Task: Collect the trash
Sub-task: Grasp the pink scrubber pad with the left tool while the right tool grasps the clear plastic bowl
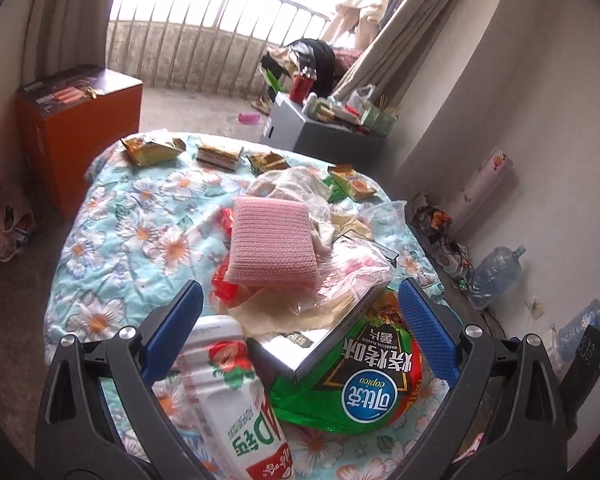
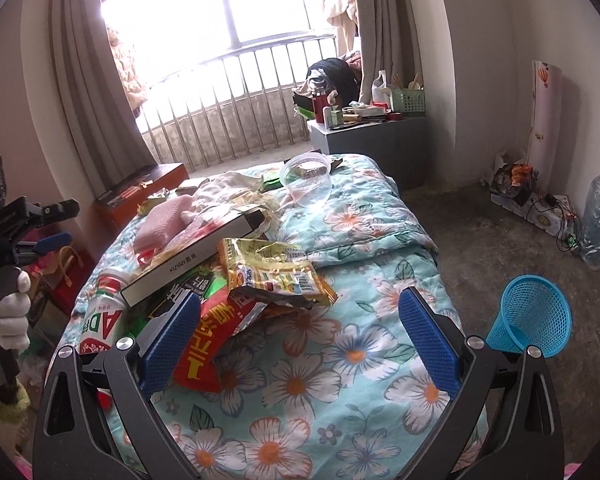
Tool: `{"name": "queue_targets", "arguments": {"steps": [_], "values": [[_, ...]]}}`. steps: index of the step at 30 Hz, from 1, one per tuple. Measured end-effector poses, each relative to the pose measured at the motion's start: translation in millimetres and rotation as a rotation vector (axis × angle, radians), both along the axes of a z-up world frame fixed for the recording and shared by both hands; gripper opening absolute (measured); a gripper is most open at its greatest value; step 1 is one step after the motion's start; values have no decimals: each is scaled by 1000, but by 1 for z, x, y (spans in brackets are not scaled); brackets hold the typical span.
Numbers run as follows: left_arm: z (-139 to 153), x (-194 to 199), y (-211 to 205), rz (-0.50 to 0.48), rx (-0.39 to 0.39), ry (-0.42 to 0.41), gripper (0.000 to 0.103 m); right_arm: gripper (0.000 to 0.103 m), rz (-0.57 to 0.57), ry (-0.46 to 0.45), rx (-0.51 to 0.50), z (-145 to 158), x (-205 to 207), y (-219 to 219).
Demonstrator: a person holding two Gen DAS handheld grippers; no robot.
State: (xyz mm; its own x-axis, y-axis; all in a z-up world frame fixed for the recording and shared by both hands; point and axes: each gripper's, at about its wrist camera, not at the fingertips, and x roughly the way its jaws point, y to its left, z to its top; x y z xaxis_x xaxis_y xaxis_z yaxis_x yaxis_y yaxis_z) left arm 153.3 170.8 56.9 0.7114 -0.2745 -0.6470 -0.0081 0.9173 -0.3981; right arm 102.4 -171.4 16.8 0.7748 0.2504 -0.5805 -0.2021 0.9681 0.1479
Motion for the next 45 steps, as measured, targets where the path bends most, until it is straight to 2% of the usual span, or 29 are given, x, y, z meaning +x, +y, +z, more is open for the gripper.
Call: {"name": "queue_targets", "arguments": {"steps": [2,7,10,16,23,25,28,32,38,41,45], "values": [[-11,38,1,-27,-11,93,94,97,-7,-1,32,2,10,-7],[-44,105,-4,-22,78,264,94,97,-16,1,98,4,34,-22],[-62,130,1,2,77,342,94,97,-6,10,128,6,51,-29],[-80,154,-5,-16,94,435,94,97,54,56,151,12,102,-28],[-83,151,-14,-19,158,421,94,97,200,192,268,20,174,-1],[-82,147,-12,-24,151,413,80,97,219,229,324,22,193,2],[-80,142,-9,-35,137,398,78,95,228,301,402,23,218,5],[-71,132,-4,-47,129,349,77,92,243,376,444,21,240,18],[-51,115,10,-40,88,268,77,88,174,418,367,15,270,33],[-46,107,17,-31,63,244,77,88,118,387,196,6,290,38],[-44,99,24,-32,45,229,77,88,183,386,-32,-13,306,57]]}}
